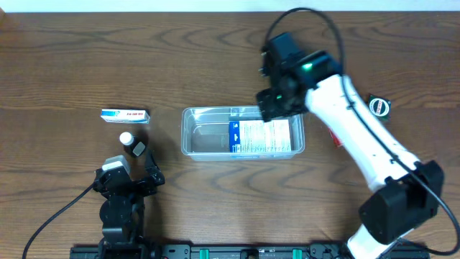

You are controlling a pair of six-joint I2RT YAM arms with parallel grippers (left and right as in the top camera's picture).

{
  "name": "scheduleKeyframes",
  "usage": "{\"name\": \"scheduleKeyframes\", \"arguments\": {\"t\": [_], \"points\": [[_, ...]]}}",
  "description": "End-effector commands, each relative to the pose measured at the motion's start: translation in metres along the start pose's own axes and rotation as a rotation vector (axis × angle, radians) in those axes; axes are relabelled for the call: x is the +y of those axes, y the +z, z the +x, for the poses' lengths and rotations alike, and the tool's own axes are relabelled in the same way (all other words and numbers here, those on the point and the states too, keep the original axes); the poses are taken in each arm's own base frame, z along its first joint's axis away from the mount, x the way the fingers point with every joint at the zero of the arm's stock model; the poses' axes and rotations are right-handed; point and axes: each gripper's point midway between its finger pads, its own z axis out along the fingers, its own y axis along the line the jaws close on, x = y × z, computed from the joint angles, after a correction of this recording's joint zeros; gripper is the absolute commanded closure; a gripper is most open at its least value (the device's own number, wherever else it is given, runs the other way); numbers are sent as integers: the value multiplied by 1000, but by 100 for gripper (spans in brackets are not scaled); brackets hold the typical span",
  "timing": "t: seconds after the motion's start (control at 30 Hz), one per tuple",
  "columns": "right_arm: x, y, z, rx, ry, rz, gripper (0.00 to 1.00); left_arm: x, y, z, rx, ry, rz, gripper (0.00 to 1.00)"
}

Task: Pack container
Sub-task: 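Move the right gripper to the red-and-white box and grasp it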

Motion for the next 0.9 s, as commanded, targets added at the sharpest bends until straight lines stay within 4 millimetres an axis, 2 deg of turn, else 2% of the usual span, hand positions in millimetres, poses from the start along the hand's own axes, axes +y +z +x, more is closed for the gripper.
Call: {"name": "scheduleKeyframes", "arguments": {"t": [0.0, 0.17, 0.37, 0.53, 0.73, 0.87], "points": [[-40, -19, -7, -36, 38, 39, 24, 4, 2, 12, 35, 3, -15, 2], [-102, -24, -2, -12, 121, 76, 13, 4, 2, 12, 35, 3, -15, 2], [-155, -19, 4, -9, 200, 121, 10, 4, 2, 12, 35, 3, -15, 2], [-194, -4, 21, 22, 277, 167, 9, 4, 2, 12, 35, 3, -15, 2], [-221, 13, 34, 41, 249, 218, 8, 4, 2, 12, 35, 3, -15, 2], [-227, 31, 41, 69, 74, 246, 1, 4, 2, 12, 35, 3, -15, 2]]}}
